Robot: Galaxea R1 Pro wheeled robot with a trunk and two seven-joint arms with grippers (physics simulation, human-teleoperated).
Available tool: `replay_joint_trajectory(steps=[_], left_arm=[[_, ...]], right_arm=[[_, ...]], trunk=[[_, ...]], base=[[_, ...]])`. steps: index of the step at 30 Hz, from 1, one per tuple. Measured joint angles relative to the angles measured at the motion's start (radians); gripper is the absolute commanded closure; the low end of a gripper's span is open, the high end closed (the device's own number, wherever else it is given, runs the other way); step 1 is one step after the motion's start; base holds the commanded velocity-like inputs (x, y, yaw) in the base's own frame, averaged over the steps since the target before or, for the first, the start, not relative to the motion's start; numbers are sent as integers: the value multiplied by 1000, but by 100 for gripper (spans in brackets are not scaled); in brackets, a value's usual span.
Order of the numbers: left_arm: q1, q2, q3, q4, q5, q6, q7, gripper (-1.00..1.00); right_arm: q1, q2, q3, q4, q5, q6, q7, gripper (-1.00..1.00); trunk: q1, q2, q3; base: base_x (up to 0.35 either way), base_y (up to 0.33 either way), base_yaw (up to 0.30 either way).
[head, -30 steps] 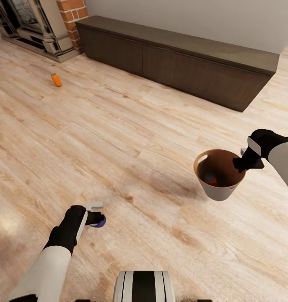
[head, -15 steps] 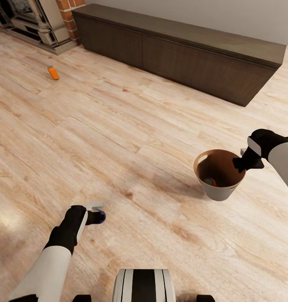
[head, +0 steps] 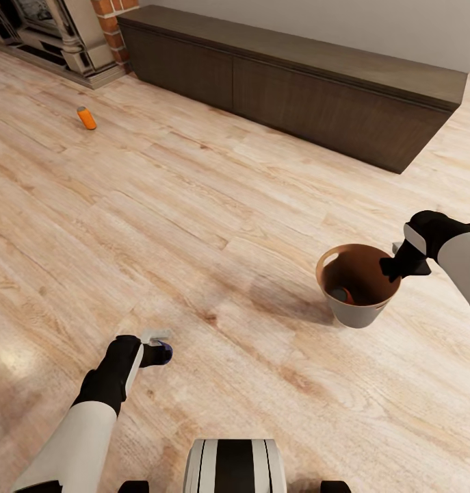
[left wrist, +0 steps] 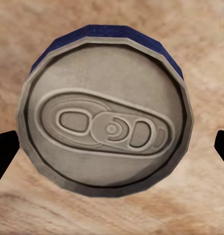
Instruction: Put the three can of soda from the living room inside the tash can in the kitchen.
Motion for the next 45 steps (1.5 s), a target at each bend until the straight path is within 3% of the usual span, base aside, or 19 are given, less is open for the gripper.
replay_joint_trajectory(steps=[23,24,34,45], left_arm=[[3,2,0,-41,-2,-6,4,-100],[3,1,-1,-41,-2,-6,3,100],[3,-1,0,-41,-1,-6,3,100],[3,-1,0,-38,0,-3,5,100]], right_arm=[[0,-1,1,0,1,0,0,100],[0,-1,0,0,0,0,0,100],[1,-1,1,0,2,0,0,100],[2,-1,0,-1,1,0,0,100]], trunk=[[0,0,0],[0,0,0],[0,0,0],[-5,2,42]], base=[[0,0,0],[0,0,0],[0,0,0],[0,0,0]])
